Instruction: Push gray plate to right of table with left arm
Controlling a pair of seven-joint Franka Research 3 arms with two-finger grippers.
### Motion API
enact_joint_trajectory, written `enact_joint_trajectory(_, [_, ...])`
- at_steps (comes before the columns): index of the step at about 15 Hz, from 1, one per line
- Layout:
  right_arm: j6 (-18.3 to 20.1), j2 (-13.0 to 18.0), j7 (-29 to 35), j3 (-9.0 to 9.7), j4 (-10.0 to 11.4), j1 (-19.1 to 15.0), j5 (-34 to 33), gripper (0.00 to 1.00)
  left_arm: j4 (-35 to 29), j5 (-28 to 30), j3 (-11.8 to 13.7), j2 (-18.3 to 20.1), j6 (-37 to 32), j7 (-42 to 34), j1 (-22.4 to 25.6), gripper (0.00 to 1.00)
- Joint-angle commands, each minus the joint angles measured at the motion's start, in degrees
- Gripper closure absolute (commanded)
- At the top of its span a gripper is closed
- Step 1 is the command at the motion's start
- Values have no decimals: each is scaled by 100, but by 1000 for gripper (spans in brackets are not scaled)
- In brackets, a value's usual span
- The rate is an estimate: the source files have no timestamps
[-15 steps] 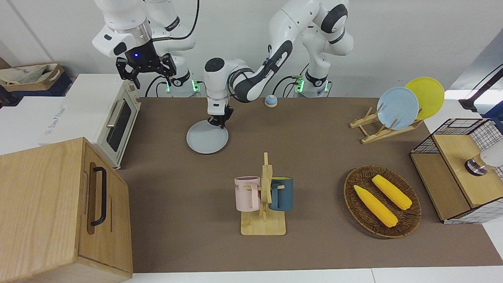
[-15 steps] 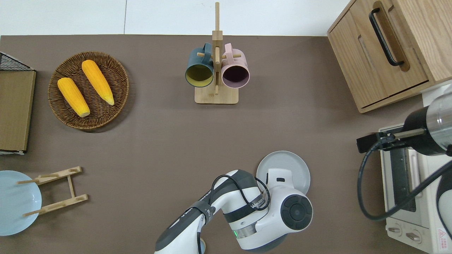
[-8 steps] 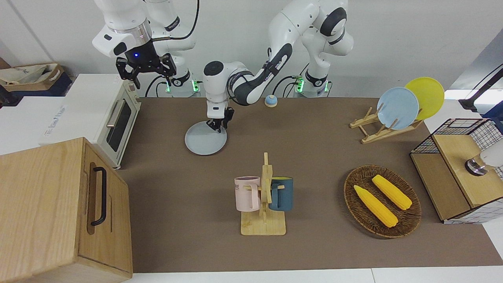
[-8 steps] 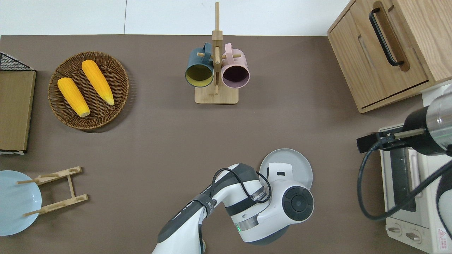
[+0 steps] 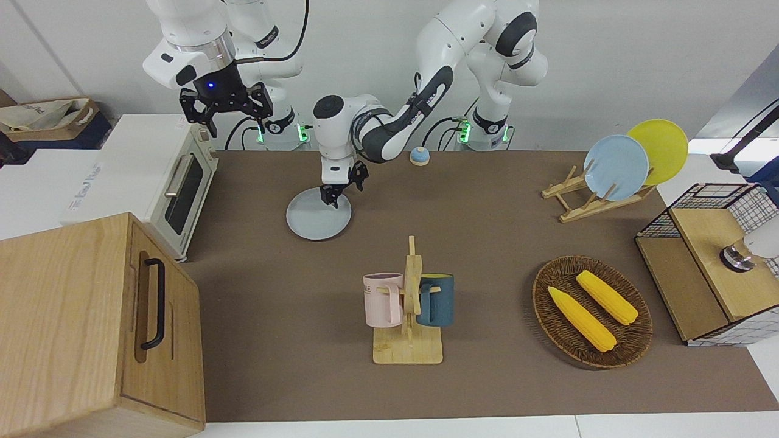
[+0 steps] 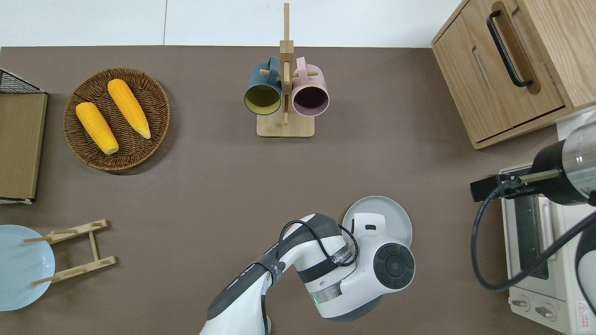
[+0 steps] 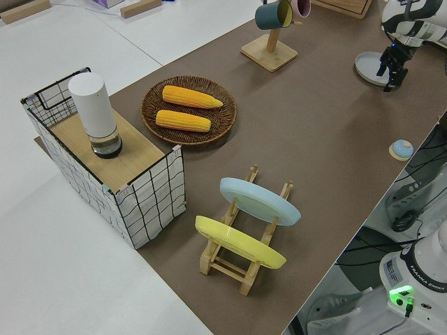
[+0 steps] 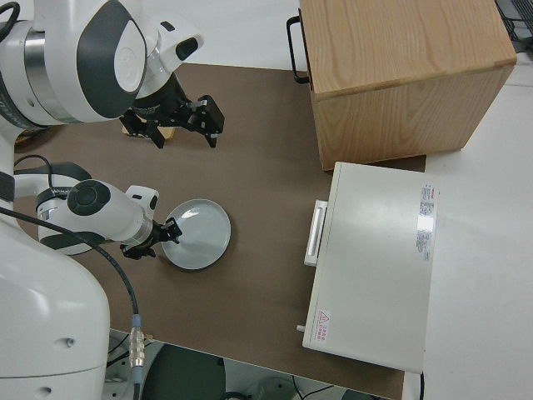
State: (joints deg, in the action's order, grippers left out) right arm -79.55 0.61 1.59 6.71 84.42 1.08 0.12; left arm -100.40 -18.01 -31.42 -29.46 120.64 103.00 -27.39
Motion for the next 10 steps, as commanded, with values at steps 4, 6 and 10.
enact_joint_trajectory(4, [71, 36, -1, 77, -22, -117, 59, 17, 600, -53, -57, 107, -1488, -2009, 927, 13])
enact_joint_trajectory(6, [71, 36, 8, 85, -22, -117, 59, 17, 749, 69, -57, 220, -1709, -2685, 1235, 15])
enact_joint_trajectory(10, [71, 36, -1, 85, -22, -117, 59, 17, 785, 254, -57, 712, -2315, -4012, 2016, 15])
